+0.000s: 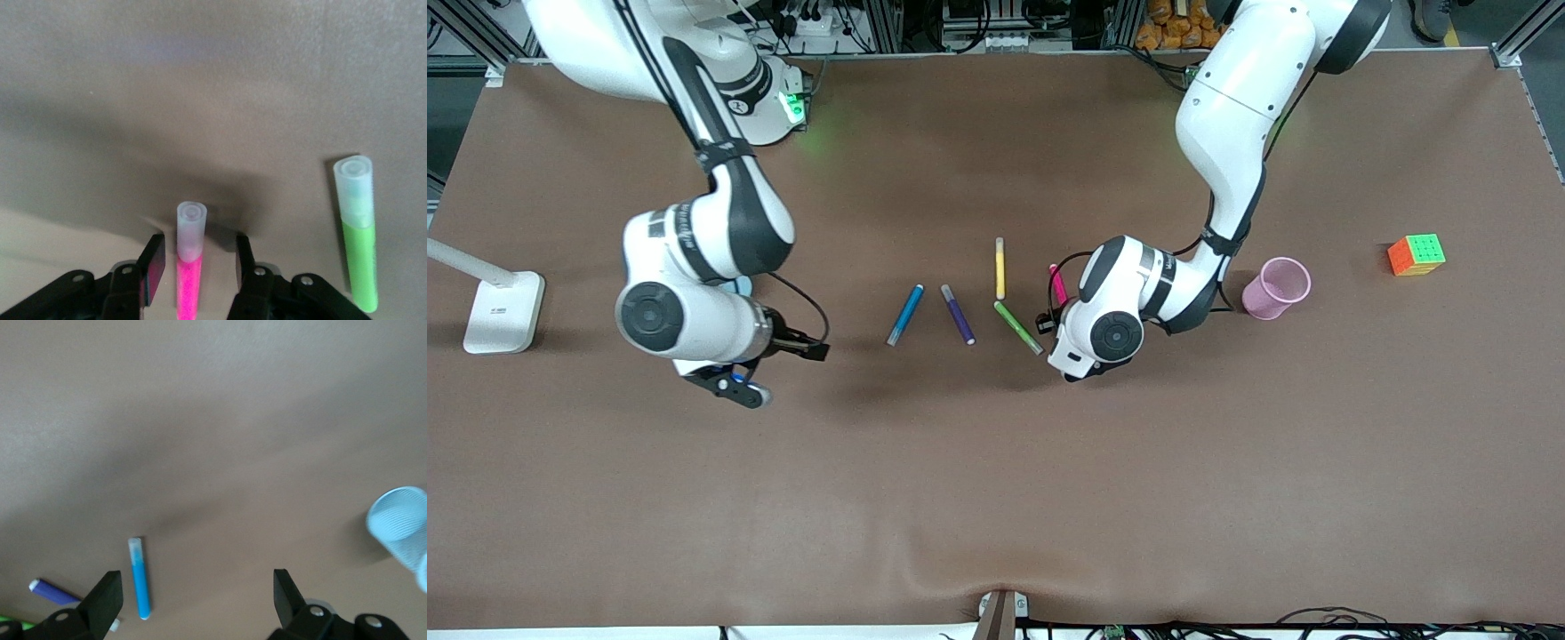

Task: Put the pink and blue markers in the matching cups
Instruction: 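Grasp the pink marker with the left gripper while the right gripper grasps blue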

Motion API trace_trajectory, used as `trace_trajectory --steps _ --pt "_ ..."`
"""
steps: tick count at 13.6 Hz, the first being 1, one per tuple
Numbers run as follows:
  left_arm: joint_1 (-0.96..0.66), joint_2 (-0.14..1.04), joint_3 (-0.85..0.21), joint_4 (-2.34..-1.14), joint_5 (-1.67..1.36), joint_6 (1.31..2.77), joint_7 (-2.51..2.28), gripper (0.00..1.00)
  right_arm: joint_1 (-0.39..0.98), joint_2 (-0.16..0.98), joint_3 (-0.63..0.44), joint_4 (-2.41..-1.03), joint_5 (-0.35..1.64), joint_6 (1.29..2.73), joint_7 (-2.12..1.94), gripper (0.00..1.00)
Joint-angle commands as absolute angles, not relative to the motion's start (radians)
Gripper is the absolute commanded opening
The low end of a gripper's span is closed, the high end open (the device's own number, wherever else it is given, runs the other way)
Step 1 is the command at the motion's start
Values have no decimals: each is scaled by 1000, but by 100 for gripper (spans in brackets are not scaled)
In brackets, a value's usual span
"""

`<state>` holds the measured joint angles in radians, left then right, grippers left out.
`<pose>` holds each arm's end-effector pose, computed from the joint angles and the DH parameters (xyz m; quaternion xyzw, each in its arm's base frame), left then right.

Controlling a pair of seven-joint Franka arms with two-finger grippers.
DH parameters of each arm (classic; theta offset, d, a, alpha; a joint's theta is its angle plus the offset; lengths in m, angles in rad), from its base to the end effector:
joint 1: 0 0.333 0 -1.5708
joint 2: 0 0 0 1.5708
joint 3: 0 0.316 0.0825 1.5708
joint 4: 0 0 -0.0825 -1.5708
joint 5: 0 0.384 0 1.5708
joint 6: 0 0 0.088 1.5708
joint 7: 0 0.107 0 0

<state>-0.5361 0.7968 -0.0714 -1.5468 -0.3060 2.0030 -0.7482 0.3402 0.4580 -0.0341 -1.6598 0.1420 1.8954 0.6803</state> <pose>0.5395 -0.3906 0.1596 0.9608 0.1603 -0.2259 0.0136 0.6133 0.2070 0.3275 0.9691 -0.2130 -0.1241 0.0024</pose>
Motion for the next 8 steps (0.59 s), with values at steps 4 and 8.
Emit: trace_trajectory --steps 4,8 --pt "-540 804 -67 -1545 -322 2006 -767 42 468 502 -41 -1818 150 2179 839 100" --pt "-543 801 -64 -1545 -316 1999 -769 8 512 506 -40 -1825 152 2194 851 100"
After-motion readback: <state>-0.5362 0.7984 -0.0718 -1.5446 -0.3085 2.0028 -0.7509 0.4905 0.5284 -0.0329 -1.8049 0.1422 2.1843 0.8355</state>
